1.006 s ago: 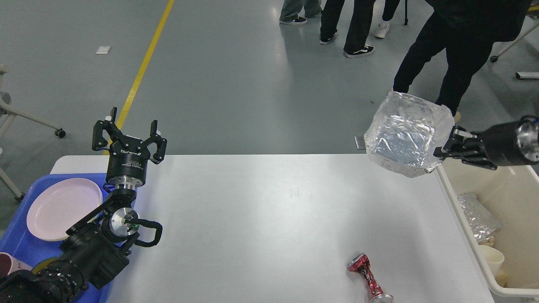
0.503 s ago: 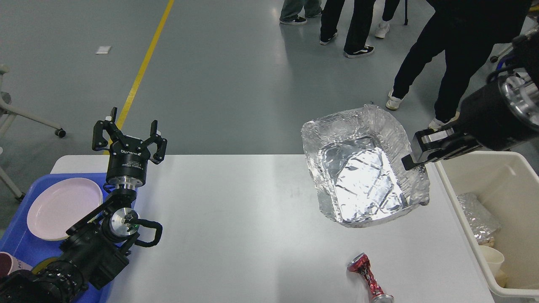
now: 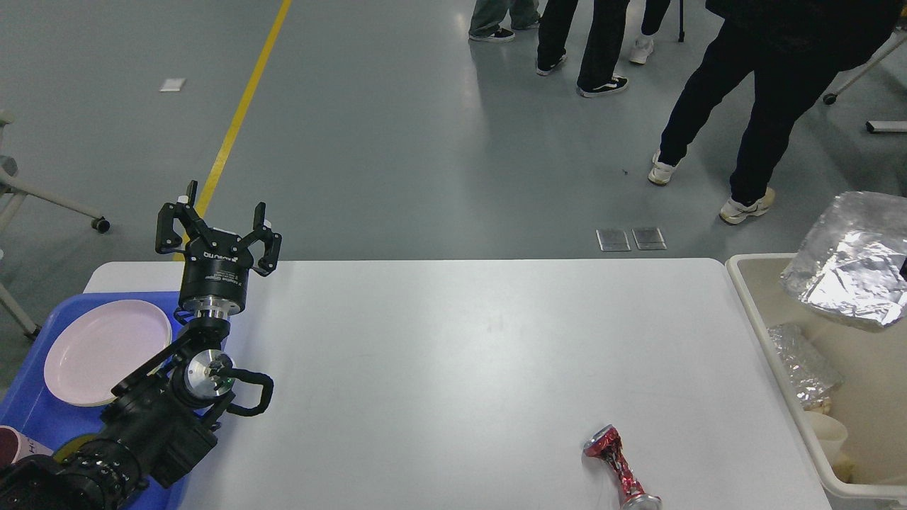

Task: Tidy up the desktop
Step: 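Lift the foil tray and drop it into the white bin, then swing the right gripper to the red crushed can and grasp it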

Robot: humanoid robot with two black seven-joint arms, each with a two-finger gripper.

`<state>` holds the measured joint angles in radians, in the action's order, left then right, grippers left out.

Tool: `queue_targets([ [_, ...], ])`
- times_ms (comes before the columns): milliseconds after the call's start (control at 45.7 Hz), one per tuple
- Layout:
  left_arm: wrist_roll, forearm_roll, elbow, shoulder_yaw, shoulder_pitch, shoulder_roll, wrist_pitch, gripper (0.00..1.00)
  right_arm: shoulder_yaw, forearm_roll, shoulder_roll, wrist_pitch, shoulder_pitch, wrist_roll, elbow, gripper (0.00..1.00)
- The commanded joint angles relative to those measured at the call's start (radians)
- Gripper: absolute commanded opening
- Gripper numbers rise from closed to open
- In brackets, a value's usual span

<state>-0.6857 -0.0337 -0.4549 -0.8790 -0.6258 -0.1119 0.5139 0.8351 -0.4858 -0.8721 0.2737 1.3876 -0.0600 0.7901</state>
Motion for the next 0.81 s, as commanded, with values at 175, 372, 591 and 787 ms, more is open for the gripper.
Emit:
queue_targets([
  [175,0.0,0.0,0.001,0.0,0.0,0.0,0.0,0.97,-0.197,0.361,0.424,-0.24,-0.737,0.0,-0.768,0.0],
  [372,0.0,0.0,-0.001,0.0,0.0,0.0,0.0,0.97,-0.194,0.389,0.456,-0.33,-0.786,-0.004,-0.795,0.0],
  [591,0.0,0.0,-0.001,0.0,0.0,0.0,0.0,0.97,-0.194,0.391,0.461,-0.384,-0.808,0.0,-0.785,1.0],
  [787,0.0,0.0,0.001,0.0,-0.002,0.0,0.0,0.97,-0.195,0.392,0.444,-0.334,-0.691,0.0,-0.71,1.0],
])
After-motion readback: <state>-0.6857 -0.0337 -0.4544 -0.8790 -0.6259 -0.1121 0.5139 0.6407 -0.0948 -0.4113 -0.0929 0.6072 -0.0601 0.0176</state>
